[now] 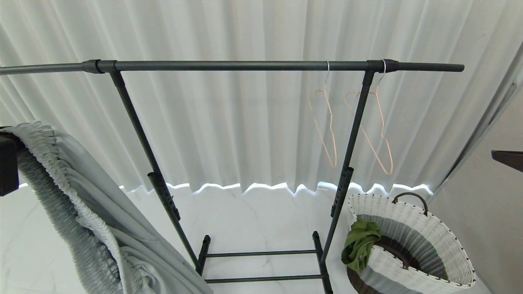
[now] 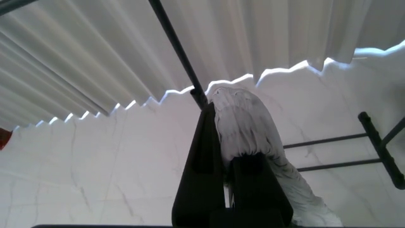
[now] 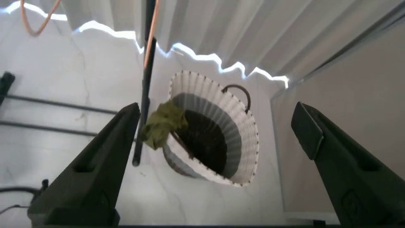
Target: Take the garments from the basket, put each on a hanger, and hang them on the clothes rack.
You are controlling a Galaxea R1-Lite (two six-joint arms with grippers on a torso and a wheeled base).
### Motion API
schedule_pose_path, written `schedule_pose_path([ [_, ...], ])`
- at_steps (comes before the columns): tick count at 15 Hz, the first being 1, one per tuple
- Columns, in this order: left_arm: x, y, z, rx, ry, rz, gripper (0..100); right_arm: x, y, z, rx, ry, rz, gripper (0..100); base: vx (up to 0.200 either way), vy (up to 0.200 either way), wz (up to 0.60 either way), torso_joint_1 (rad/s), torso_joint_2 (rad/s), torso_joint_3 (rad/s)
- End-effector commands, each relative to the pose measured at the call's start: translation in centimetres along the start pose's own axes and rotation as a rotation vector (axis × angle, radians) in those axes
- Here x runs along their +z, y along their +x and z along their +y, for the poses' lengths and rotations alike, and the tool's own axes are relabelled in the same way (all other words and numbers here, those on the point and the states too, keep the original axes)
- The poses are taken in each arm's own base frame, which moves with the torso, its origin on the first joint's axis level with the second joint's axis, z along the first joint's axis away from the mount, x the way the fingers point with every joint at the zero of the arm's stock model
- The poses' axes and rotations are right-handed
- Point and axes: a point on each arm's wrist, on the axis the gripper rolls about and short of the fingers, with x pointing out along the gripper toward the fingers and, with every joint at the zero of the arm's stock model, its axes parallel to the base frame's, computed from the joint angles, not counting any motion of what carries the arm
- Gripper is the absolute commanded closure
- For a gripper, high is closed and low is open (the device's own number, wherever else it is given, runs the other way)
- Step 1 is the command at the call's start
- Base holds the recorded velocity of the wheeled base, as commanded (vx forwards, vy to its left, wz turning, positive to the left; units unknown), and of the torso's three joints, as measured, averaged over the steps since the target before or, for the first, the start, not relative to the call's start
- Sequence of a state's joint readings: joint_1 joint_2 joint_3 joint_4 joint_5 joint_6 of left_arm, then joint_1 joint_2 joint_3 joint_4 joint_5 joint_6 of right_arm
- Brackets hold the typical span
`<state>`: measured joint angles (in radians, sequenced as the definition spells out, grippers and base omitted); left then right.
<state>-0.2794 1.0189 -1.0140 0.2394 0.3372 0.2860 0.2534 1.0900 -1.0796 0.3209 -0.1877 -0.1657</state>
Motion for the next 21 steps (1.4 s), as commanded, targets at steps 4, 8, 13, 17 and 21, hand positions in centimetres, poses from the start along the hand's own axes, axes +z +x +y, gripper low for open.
schedule_pose_path([
  [4,0.0,0.0,0.0,0.0,0.001,0.0,100,0.0,0.5,0.2,0.036,0.013,0.011,0,0.2,0.0,0.0,0.016,-0.01,-0.006],
  [8,-0.1,0.1,-0.1,-0.001,0.001,0.005,100,-0.1,0.9,0.4,0.065,0.077,0.024,0,0.2,0.0,0.0,0.0,0.0,-0.001],
  [13,-1.0,-0.1,-0.3,-0.009,0.006,0.021,100,-2.9,4.2,1.5,0.088,0.104,0.061,0,0.08,0.0,0.0,0.002,0.0,0.002],
  [17,-2.8,-1.1,-0.6,-0.058,0.006,0.025,100,-3.6,7.3,2.4,0.095,0.155,0.096,0,0.0,0.0,0.0,0.0,0.0,0.0],
  [21,-2.9,-1.5,-0.6,-0.105,0.001,-0.004,100,-4.0,10.3,4.1,0.127,0.203,0.143,0,0.0,0.0,0.0,0.0,0.0,0.0],
])
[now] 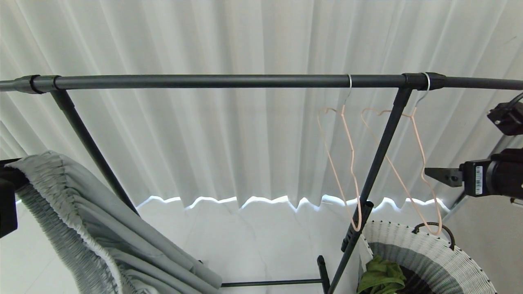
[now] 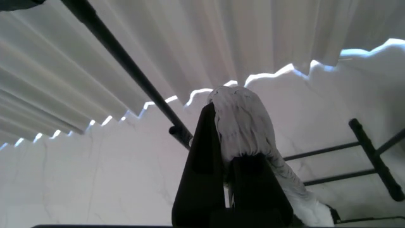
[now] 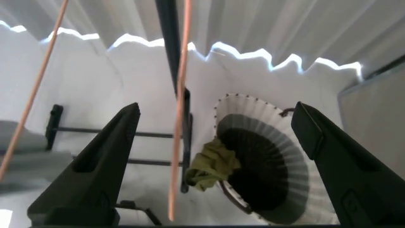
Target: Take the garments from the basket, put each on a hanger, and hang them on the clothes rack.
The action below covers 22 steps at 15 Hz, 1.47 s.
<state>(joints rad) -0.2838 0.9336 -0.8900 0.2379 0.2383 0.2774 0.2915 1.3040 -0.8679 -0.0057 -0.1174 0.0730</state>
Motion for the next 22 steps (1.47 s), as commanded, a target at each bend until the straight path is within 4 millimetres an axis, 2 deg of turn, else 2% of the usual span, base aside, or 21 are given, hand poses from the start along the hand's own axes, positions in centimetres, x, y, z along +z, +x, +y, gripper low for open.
schedule_pose_path([
  [1,0.0,-0.3,0.1,0.001,-0.002,-0.01,100,-0.9,3.2,1.0,-0.011,0.006,0.076,0,0.0,0.0,0.0,0.0,0.0,0.0],
  [4,0.0,-0.3,0.1,0.0,-0.002,-0.008,100,-0.7,5.7,1.9,-0.04,0.031,0.052,0,0.0,0.0,0.0,0.0,0.0,0.0],
  [6,0.0,-0.3,0.0,-0.004,0.005,-0.011,100,-1.1,6.6,2.0,-0.047,0.033,0.075,0,0.0,0.0,0.0,0.0,0.0,0.0],
  [14,0.1,-0.4,-0.4,-0.042,0.019,-0.022,100,-0.8,7.3,2.0,-0.069,0.082,0.053,0,0.0,0.0,0.0,0.0,0.0,0.0],
  [15,0.1,-0.4,-0.4,-0.042,0.019,-0.022,100,-0.8,7.3,2.0,-0.069,0.082,0.051,100,0.0,0.0,0.0,0.0,0.0,0.0],
  [22,0.0,-0.6,-0.3,-0.04,0.018,-0.029,100,-0.4,7.6,2.0,-0.095,0.081,0.041,100,0.0,0.0,0.0,0.0,0.0,0.0],
])
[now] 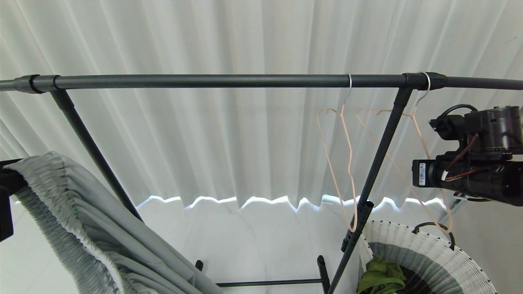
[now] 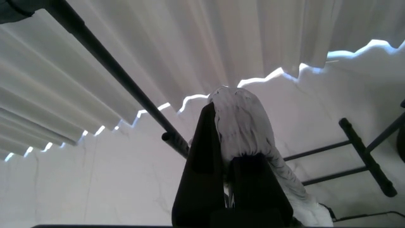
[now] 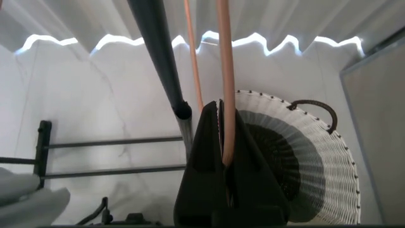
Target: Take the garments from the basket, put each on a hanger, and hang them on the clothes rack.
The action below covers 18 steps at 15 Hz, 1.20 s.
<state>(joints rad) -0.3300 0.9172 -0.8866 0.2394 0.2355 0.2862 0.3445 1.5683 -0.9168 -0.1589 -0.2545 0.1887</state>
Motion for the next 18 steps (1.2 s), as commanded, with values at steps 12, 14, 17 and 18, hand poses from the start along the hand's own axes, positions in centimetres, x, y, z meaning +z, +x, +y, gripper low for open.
schedule_pose_path([
  [12,-0.5,-0.6,0.0,0.003,-0.002,-0.008,100,1.7,-5.5,-0.3,0.02,0.017,-0.14,100,0.0,0.0,0.0,0.0,0.0,0.0],
  [14,-0.5,-0.6,0.0,0.005,0.006,-0.009,100,1.7,-6.2,-0.2,0.017,0.016,-0.151,100,0.0,0.0,0.0,0.0,0.0,0.0],
  [17,-0.5,-0.5,0.0,0.006,0.041,-0.004,100,1.1,-7.0,-0.5,0.001,0.01,-0.156,100,-0.133,0.0,0.0,-0.002,0.0,0.005],
  [18,-0.5,-0.4,0.0,0.005,0.041,-0.003,100,0.9,-7.2,-0.6,0.0,0.003,-0.155,100,-0.2,0.0,0.0,0.012,0.01,0.002],
])
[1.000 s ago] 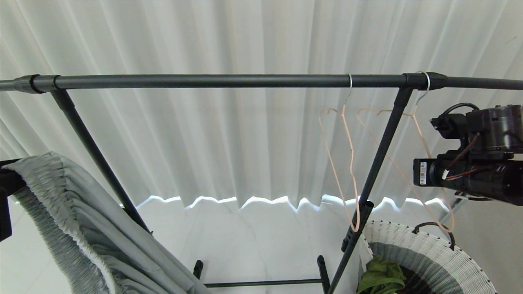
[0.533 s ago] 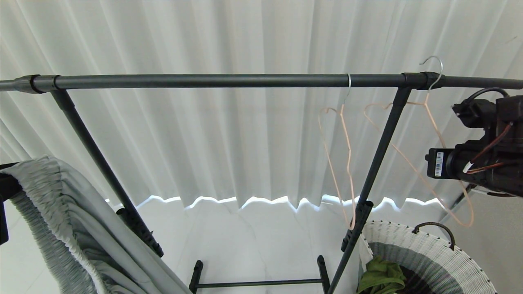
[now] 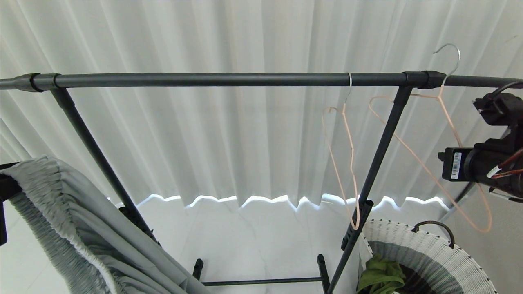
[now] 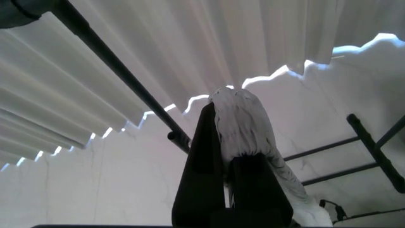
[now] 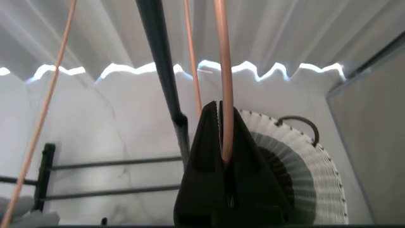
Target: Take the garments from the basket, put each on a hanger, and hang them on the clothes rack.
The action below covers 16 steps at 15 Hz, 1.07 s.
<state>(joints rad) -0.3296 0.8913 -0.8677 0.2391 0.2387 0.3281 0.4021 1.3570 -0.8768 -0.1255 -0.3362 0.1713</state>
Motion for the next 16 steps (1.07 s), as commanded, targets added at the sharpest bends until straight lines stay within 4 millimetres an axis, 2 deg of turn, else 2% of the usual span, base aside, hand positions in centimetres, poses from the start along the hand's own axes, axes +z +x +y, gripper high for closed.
schedule_pose_path([
  [1,0.0,0.1,0.0,-0.001,0.001,0.004,100,-0.2,-1.0,-0.3,0.005,-0.004,-0.014,100,-0.2,0.0,0.0,0.022,0.01,0.002],
  [8,-0.2,0.3,-0.2,-0.005,0.004,0.015,100,-1.1,-2.3,-1.0,0.005,-0.023,-0.013,100,-0.2,0.0,0.0,-0.002,0.0,0.004],
  [13,-0.5,0.4,-0.3,-0.008,0.005,0.025,100,-1.1,-3.1,-1.2,0.009,-0.035,-0.03,100,0.0,0.0,0.0,0.0,0.0,0.0],
  [16,-0.6,0.5,-0.3,-0.011,0.007,0.032,100,-1.5,-4.5,-1.5,0.019,-0.047,-0.013,100,0.0,0.0,0.0,0.0,0.0,0.0],
])
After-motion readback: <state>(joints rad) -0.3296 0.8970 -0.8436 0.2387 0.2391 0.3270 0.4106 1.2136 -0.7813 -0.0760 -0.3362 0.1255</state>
